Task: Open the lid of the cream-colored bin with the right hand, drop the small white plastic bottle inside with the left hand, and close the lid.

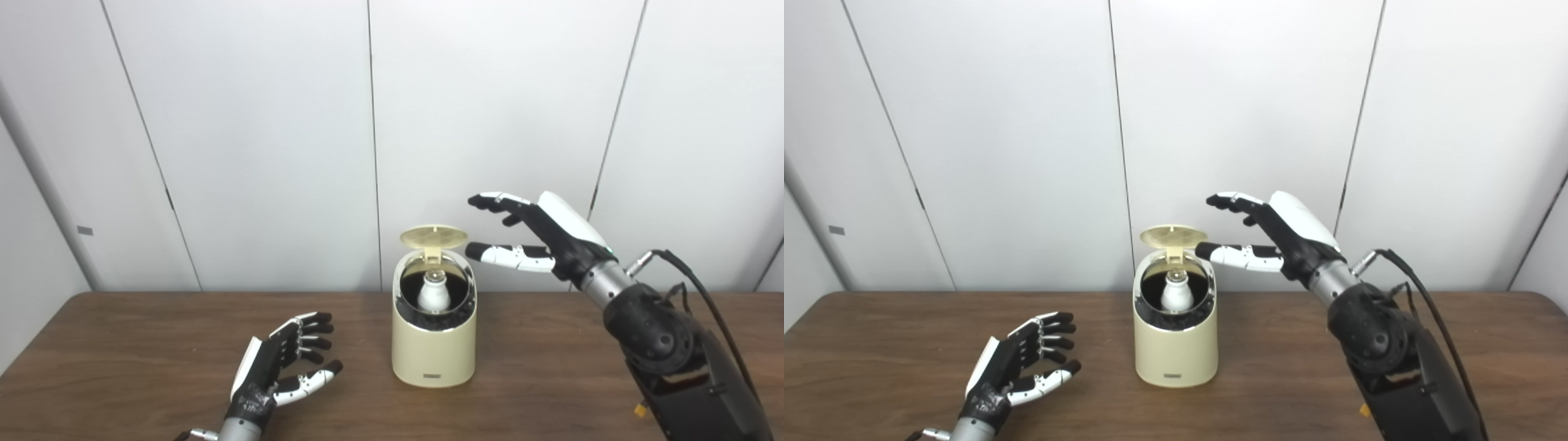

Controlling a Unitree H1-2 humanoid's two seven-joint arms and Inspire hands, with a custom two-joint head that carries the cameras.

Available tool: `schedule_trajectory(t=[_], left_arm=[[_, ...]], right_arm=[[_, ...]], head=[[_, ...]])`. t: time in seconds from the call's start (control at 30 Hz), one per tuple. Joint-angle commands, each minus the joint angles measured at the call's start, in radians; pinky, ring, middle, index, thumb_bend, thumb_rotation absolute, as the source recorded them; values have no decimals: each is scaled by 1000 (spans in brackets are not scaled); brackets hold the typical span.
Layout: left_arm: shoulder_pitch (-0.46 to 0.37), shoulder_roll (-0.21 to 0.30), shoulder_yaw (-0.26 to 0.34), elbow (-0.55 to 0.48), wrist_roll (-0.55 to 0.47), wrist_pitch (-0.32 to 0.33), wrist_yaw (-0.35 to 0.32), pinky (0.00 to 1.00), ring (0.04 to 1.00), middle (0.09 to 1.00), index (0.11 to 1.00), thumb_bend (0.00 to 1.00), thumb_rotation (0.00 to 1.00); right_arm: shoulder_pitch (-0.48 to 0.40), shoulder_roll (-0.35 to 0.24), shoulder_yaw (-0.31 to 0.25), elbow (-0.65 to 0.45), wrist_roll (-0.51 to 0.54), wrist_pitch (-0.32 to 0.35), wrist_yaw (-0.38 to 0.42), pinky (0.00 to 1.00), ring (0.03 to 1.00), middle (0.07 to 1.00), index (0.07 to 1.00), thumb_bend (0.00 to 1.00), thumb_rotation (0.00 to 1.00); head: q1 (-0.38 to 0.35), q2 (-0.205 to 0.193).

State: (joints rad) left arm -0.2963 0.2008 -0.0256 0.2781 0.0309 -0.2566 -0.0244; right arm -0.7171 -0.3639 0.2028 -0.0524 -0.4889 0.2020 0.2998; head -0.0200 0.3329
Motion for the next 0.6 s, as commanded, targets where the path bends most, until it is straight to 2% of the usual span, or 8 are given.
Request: schedule_trajectory(t=[0.0, 0.2, 0.33, 0.47, 0.57], left_arm=[[-37, 2, 12, -2, 9, -54, 5, 563, 653, 731, 757, 582, 0], [-37, -2, 18, 12, -7, -75, -12, 573, 656, 730, 759, 593, 0], [-34, -10, 29, 12, 3, -87, -1, 568, 648, 721, 750, 606, 0], [-36, -16, 38, 20, 8, -110, 2, 561, 642, 712, 745, 597, 0], [-38, -19, 42, 24, 16, -125, 7, 558, 638, 707, 740, 596, 0]], right_arm=[[-66, -20, 5, -16, -11, -7, 14, 789, 898, 875, 853, 643, 858], [-96, -20, 32, 15, -26, -37, 29, 786, 900, 874, 846, 684, 850], [-107, -17, 54, 20, -42, -53, 39, 788, 907, 872, 842, 698, 847], [-111, -8, 70, 28, -50, -76, 33, 779, 888, 834, 793, 708, 823], [-106, -1, 74, 14, -51, -66, 42, 796, 894, 805, 740, 697, 771]], head=[[2, 0], [12, 4], [17, 7], [17, 9], [18, 11]])
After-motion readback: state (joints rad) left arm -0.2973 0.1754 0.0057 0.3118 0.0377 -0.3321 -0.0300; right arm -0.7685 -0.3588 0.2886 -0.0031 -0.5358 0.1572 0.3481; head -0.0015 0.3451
